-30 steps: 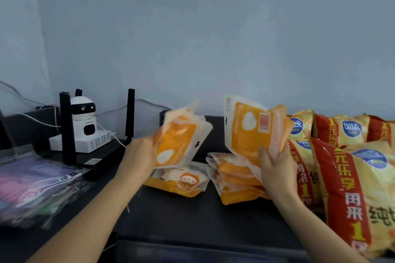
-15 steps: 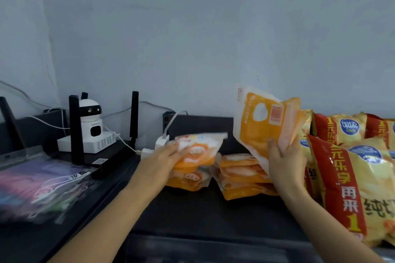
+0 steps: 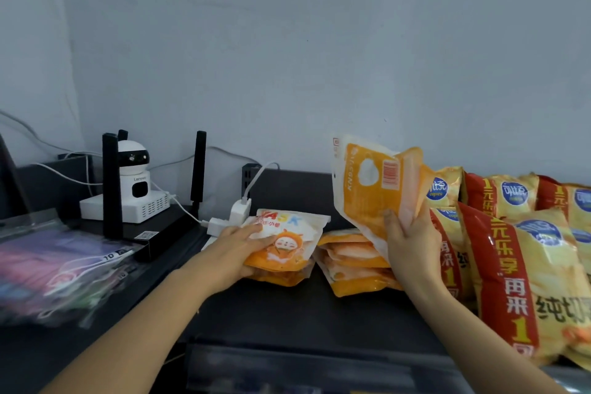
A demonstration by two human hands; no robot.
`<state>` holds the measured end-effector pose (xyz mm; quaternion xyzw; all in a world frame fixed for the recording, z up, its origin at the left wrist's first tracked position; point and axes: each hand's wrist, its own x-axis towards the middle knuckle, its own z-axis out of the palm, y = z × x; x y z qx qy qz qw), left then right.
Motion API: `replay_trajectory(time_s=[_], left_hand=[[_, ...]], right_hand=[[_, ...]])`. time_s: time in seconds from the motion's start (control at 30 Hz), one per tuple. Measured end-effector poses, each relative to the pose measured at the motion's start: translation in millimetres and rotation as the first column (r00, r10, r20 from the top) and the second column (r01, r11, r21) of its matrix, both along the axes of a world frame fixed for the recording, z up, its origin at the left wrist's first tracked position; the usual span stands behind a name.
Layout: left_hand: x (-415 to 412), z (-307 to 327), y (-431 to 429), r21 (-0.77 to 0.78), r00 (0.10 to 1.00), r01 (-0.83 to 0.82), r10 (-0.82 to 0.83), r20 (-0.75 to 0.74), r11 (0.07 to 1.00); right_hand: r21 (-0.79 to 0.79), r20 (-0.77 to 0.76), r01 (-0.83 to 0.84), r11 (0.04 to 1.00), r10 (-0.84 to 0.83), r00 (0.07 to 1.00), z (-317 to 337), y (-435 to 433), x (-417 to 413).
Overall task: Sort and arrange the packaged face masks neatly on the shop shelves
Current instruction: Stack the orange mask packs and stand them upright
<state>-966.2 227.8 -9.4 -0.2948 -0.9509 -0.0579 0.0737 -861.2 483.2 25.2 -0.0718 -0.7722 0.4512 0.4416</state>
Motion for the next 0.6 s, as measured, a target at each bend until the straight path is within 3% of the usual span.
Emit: replay_trajectory(time_s=[0.13, 0.2, 0.27, 0.3, 0.47, 0.5, 0.6], left_hand=[[-2, 5, -4, -0.027, 1.000, 0.010, -0.009, 0.030, 1.000], [-4, 6, -6, 0.030, 1.000, 0.030, -0.030, -0.003, 0.999], [-1, 7, -9, 0.173, 0.995, 0.051, -0.065, 0.075, 0.984], [1, 6, -11, 0.198, 0.995, 0.093, -0.096, 0.008, 0.976], [20, 10, -5, 0.247, 0.976, -0.074, 0.122, -0.182, 0.966], [25, 13, -4, 0.262, 0.937, -0.126, 0.202, -0.285, 0.957], [30, 20, -3, 0.412, 0.834, -0.206, 0.380, -0.401, 0.888]], right_hand=[[-0.021, -0.007, -0.010, 1.000, 0.010, 1.000, -1, -5, -4], [-0.026, -0.019, -0.011, 1.000, 0.011, 1.000, -2, -6, -4], [-0.031, -0.026, -0.011, 0.999, 0.010, 1.000, -2, -5, -5], [-0.036, -0.028, -0.011, 0.999, 0.010, 1.000, -2, -6, -5], [-0.051, -0.053, -0.013, 0.999, 0.010, 0.999, 2, -6, -5], [-0.057, -0.062, -0.017, 0.998, 0.014, 0.998, 4, -5, -5], [-0.097, -0.115, -0.028, 0.995, 0.017, 0.993, 12, -2, -3]])
